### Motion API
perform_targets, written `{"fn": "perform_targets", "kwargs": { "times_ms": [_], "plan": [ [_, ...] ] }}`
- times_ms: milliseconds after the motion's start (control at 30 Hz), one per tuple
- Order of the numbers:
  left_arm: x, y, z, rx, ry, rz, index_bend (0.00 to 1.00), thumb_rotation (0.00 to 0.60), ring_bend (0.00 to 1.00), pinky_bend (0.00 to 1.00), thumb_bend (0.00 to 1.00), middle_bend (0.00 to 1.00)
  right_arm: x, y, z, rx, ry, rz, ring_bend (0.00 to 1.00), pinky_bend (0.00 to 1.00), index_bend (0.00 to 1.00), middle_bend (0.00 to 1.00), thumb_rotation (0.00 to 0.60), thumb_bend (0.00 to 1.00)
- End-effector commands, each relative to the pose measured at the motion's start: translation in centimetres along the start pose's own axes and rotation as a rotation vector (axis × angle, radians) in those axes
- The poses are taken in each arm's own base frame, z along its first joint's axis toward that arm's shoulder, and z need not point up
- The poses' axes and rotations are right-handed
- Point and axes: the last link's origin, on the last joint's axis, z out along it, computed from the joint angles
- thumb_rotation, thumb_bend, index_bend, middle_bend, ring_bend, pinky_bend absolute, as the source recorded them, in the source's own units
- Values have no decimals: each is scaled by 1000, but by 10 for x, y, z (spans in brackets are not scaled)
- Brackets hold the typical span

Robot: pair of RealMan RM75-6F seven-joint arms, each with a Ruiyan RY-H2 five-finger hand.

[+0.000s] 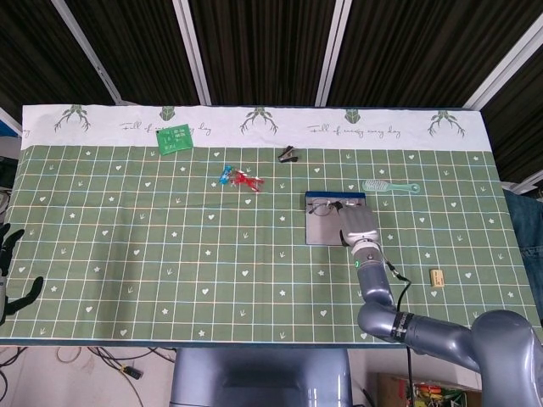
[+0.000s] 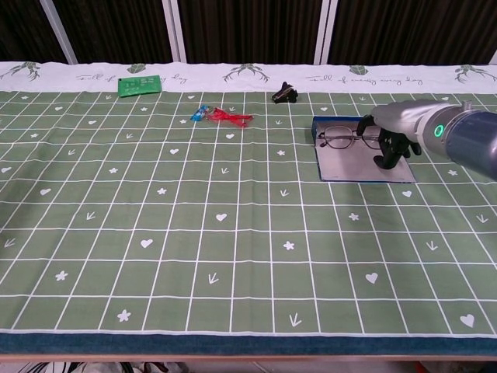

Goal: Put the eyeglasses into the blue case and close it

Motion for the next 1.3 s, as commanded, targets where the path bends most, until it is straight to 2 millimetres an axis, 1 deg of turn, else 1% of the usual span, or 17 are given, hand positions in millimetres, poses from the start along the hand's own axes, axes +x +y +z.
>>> {"fn": "perform_targets", "kwargs": {
  "times_ms": [33, 233, 933, 1067, 1300],
  "plan": [
    [0, 0, 0, 1, 0, 0, 92, 600, 0, 0, 316, 0, 1, 0, 2, -7, -1, 1, 683, 630, 177, 625, 600, 563],
    [0, 0, 0, 1, -1, 0, 92, 600, 0, 0, 316, 0, 5, -1, 6, -18, 3, 6, 684, 630, 177, 626, 600, 562],
    [0, -1, 0, 4, -5, -3, 92, 600, 0, 0, 317, 0, 4, -4, 14, -31, -3, 15, 686, 630, 177, 627, 600, 562],
    [0, -1, 0, 3, -11, -2, 92, 600, 0, 0, 317, 0, 5, -5, 13, -27, 7, 19, 688, 630, 177, 628, 600, 562],
    [0, -1, 0, 6, -14, -5, 92, 600, 0, 0, 317, 0, 6, -9, 2, 6, 25, 26, 677, 630, 174, 619, 600, 558]
  ]
}}
